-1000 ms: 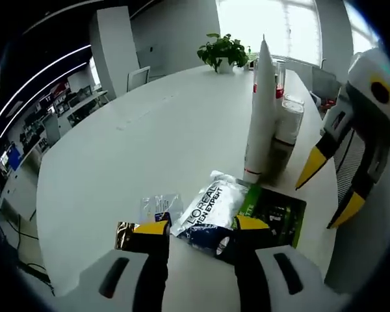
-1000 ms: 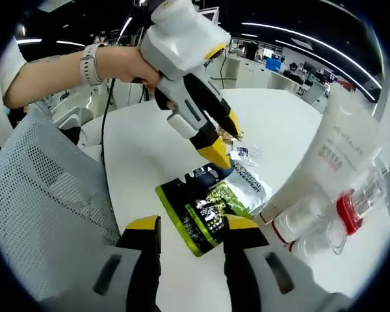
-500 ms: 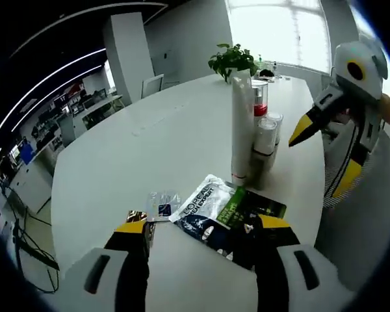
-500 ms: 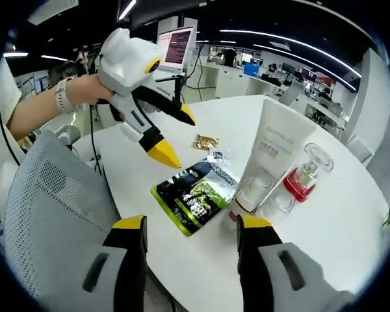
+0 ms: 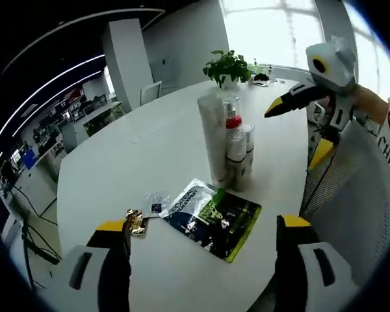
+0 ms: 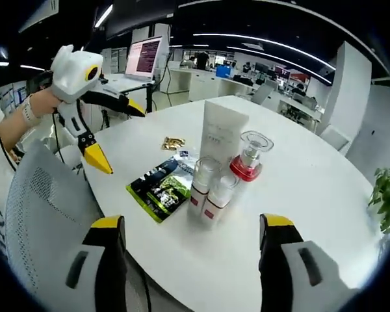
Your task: Arrange the skincare products in the storage area until every visible bottle or jar stands upright without overlapping.
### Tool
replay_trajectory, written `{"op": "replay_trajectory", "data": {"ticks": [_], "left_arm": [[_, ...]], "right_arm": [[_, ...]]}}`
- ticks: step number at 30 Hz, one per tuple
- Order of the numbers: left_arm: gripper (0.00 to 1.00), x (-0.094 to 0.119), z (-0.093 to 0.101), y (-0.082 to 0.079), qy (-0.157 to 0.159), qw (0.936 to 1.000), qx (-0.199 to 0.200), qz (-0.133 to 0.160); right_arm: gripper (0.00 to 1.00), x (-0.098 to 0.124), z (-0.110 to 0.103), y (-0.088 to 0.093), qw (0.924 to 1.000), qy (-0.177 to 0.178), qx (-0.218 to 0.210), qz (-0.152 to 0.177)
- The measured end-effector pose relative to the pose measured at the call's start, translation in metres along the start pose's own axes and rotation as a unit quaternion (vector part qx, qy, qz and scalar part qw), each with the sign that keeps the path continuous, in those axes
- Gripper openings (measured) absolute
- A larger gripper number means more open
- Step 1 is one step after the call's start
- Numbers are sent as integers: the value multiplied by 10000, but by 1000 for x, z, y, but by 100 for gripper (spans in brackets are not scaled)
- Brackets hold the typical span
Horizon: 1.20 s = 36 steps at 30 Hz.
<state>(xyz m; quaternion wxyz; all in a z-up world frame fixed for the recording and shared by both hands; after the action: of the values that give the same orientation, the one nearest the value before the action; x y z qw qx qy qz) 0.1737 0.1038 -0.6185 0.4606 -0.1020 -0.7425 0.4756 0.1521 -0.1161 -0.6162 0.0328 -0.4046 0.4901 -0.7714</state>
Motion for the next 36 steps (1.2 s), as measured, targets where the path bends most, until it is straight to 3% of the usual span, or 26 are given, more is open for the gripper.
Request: {"op": "replay_trajectory", "data": {"ticks": [9, 24, 27, 36], "left_arm": [[99, 14, 14, 7, 5, 9996, 279, 81], [99, 29, 23, 19, -110, 9989, 435, 145], [99, 32, 24, 18, -145, 9987, 398, 280], [99, 32, 25, 22, -137, 9982, 557, 202]], "right_arm": [[100, 6, 2, 1, 9999, 139, 35, 94], [100, 13, -9, 2, 9995, 223, 126, 207], [100, 12, -8, 1, 9995, 212, 117, 225], [100, 12, -5, 3, 9993, 248, 151, 225]]}}
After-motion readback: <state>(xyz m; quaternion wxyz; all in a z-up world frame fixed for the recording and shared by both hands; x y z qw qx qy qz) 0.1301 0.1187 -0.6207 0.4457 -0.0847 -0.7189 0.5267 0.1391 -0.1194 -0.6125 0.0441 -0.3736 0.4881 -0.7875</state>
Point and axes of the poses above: the point that each gripper's makers call its tool centre point, and the gripper's own axes: x roughly backward along the fingers, z roughly to its right, y roughly out of its underside, the point moved 6 cm from there along x, roughly backward along the fingers, and after that the axes turned 4 degrees about y, right-handed, at the moved point
